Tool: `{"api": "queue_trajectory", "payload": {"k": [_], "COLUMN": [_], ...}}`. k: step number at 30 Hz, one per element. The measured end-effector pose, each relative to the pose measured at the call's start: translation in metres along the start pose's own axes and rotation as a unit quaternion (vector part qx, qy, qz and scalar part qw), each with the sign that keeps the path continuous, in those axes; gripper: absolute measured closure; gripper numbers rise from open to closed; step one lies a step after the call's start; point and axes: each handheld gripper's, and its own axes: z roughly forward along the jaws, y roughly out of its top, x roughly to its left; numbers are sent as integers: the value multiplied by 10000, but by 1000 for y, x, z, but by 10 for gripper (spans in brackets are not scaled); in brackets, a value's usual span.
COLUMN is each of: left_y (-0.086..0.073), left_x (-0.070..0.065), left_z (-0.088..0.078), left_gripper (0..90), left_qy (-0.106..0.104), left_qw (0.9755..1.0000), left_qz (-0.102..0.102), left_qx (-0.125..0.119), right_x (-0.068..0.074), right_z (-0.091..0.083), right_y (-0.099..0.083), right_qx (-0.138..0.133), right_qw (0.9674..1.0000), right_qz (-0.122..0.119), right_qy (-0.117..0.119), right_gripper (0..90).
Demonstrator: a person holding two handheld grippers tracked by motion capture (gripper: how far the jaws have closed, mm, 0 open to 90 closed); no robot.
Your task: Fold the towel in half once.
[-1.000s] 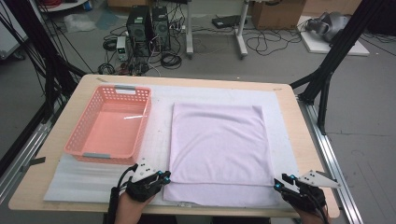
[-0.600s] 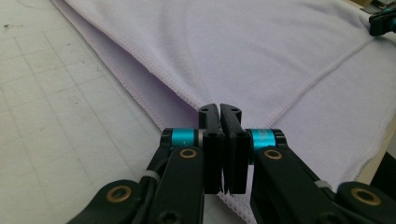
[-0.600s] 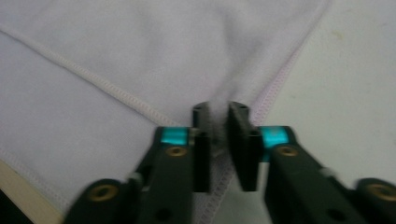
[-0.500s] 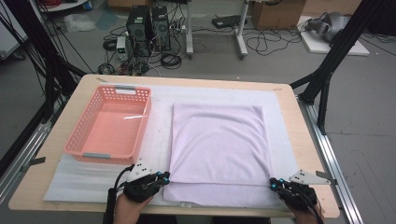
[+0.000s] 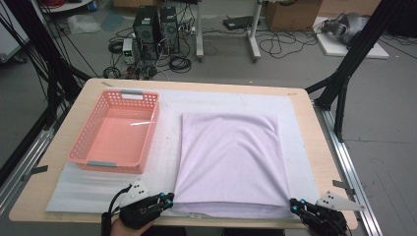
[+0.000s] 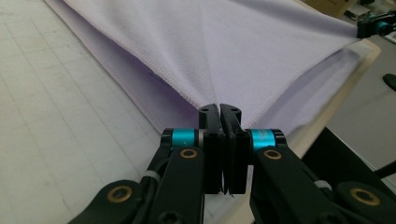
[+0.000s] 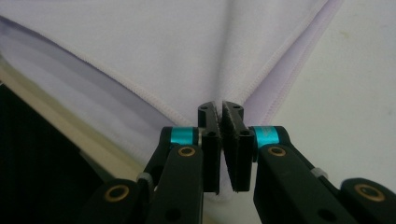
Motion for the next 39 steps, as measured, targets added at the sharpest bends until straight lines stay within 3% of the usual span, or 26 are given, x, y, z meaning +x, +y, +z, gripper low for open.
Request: {"api": "queue_trajectory", "payload": {"k": [7,10,13,16,19,25,27,29,33,39], "left_y": [-9,-13,-11,-2,7,22,29,35,47,67], "left_x": [-11,-12,-11,-6,3,16,20,23,34,61], "left_z": [-13,-9,-4,-5,0,21,30,41,60,87], "left_gripper": [876,863,615,554,549,562,587,690,689,665], "left_qy": [-107,-112,-62,54,125,234,325,443,721,1055], "left_qw": [9999,9996,9998,9999,9998,9997,9995,9990,9973,9938], "left_qz": [86,105,56,105,46,21,-10,48,-18,-351], "left_qx": [78,225,193,-45,-135,-91,-20,77,118,75], "right_x": [11,13,11,7,4,-3,-5,-9,-17,-34], "right_z": [-19,-21,-14,-15,-12,-2,-2,-1,7,22], "right_y": [-7,-10,-13,-10,-6,1,3,6,11,24], "right_qx": [-38,40,231,-31,-164,-232,-275,-300,-319,-376], "right_qw": [9999,9999,9996,9998,9995,9987,9986,9986,9986,9984], "right_qz": [-73,-144,-72,67,146,145,156,165,182,216], "right_qy": [75,36,-128,-180,-248,-432,-430,-415,-381,-369], "right_gripper": [857,847,692,634,616,608,605,599,594,591]}}
